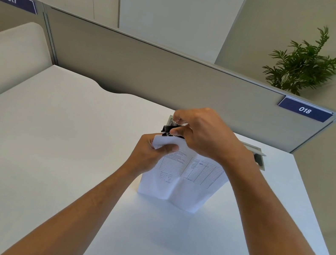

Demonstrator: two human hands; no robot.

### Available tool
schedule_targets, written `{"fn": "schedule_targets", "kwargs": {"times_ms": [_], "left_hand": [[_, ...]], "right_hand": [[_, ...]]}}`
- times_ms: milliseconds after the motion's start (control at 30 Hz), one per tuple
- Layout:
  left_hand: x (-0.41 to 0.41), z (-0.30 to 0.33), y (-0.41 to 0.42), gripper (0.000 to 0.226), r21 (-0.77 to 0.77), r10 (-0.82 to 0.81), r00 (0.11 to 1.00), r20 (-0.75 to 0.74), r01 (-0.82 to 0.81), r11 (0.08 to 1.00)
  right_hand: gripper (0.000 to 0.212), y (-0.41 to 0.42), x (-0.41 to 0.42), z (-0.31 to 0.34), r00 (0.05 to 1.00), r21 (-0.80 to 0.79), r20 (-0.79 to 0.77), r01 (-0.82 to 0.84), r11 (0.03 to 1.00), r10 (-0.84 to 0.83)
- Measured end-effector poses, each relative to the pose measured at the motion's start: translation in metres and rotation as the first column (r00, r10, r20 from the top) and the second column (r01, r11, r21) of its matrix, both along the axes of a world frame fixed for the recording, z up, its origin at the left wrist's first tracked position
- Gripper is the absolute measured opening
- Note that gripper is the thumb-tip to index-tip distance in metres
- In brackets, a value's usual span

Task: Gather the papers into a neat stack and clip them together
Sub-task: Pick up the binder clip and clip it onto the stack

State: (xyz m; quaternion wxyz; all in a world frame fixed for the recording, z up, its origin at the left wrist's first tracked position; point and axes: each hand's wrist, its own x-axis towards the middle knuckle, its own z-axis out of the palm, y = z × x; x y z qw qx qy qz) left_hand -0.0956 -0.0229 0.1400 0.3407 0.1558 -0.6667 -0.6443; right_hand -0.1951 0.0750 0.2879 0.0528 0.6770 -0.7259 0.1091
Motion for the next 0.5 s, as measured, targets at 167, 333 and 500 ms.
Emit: {"fn": "schedule_targets", "kwargs": {"times_ms": [167, 333, 500], "left_hand": [[-0.001, -0.002, -0.001, 0.011, -0.028, 0.013, 1.000, 0.018, -0.012, 1.000], [0.000, 0.001, 0.001, 0.017, -0.053, -0.009, 1.000, -0.010, 0.009, 0.999], [-0.001, 0.000, 0.000, 0.014, -0.087, 0.002, 1.000, -0.005, -0.003, 0.996]], "right_hand": [[0.018, -0.005, 0.007, -0.003, 0.996, 0.057, -0.089, 0.004, 0.998, 0.001], [0.023, -0.007, 0.010, -0.008, 0.994, 0.085, -0.104, 0.024, 0.996, -0.015], [0.022, -0.009, 0.012, -0.012, 0.996, 0.093, -0.086, 0.047, 0.995, -0.039]]}}
